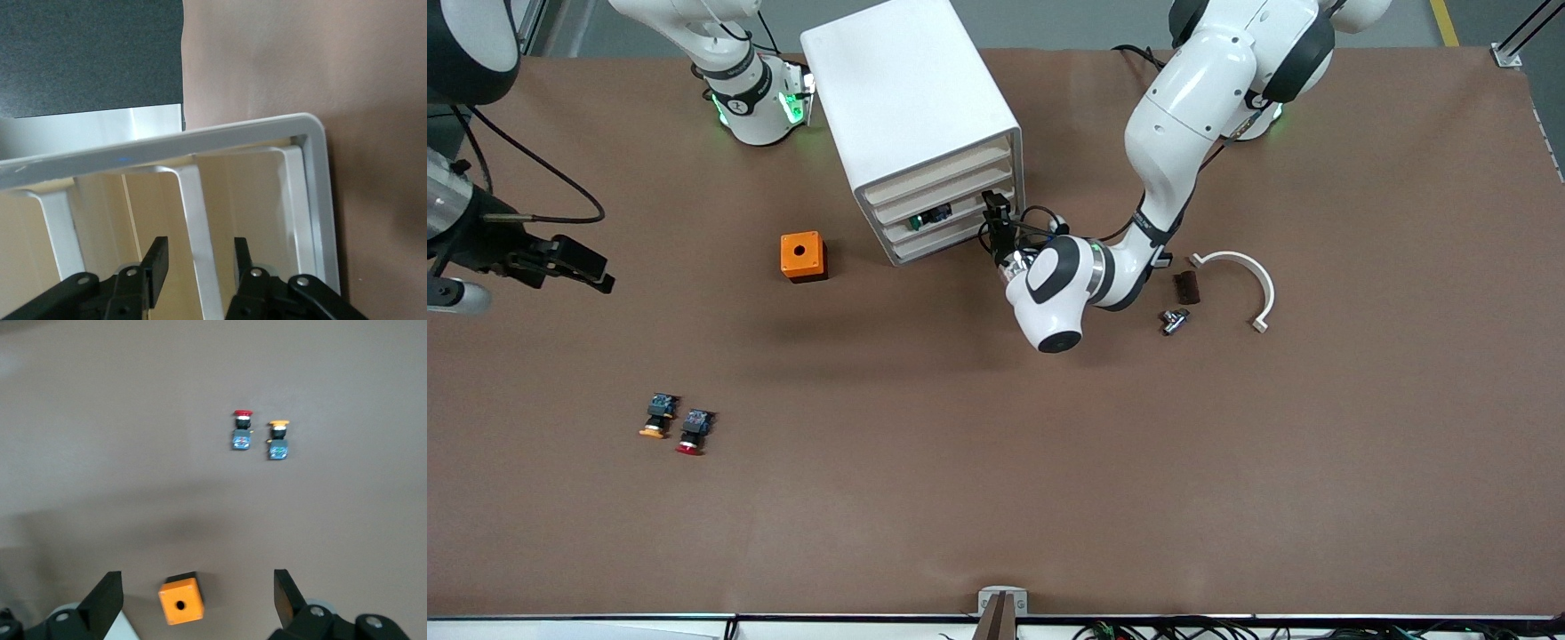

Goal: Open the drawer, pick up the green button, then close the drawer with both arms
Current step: 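Pull the drawer open with the left gripper while the right gripper approaches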

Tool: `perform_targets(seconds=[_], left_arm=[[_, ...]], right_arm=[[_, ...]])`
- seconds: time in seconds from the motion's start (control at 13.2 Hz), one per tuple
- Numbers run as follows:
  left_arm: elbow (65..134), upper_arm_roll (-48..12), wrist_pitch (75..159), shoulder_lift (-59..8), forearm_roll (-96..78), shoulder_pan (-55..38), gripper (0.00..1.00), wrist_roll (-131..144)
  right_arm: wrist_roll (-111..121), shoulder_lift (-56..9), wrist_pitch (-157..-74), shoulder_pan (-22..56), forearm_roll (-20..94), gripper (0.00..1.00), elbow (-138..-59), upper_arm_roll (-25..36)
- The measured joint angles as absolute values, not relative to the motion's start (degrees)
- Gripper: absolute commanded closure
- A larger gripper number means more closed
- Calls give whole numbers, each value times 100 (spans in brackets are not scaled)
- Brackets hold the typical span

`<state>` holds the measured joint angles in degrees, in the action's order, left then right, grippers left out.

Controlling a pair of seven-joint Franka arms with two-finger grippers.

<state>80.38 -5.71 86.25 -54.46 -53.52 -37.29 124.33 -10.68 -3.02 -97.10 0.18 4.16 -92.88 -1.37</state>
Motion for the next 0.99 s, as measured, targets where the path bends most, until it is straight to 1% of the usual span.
perform_targets(seconds=[0.15, 0.23, 0.3, 0.53, 0.68, 0.91, 0.99], left_arm=[[8039, -572, 8625, -5467, -5452, -3748, 87, 12468], [8039, -567, 8627, -5489, -5467, -3746, 94, 12469], [8038, -549, 8638, -5512, -5468, -3744, 97, 12514], [7998, -505, 8632, -5519, -5470, -3701, 97, 12572], [7918, -454, 8642, -5519, -5452, -3556, 91, 12549], [7708, -110, 8577, -5514, -5443, -3318, 91, 12295], [7648, -16, 8563, -5514, -5443, -3277, 90, 12182]], right_arm=[[-1851, -398, -9710, 265, 465, 0, -9292, -153], [-2221, -448, -9710, 411, 472, 0, -9293, -160], [-2559, -494, -9710, 544, 473, 0, -9294, -165], [-3348, -618, -9710, 831, 475, 0, -9297, -169], [-3809, -691, -9711, 1017, 478, 0, -9298, -170], [-4525, -816, -9713, 1311, 480, 0, -9305, -172], [-4783, -879, -9732, 1413, 483, 0, -9309, -173]])
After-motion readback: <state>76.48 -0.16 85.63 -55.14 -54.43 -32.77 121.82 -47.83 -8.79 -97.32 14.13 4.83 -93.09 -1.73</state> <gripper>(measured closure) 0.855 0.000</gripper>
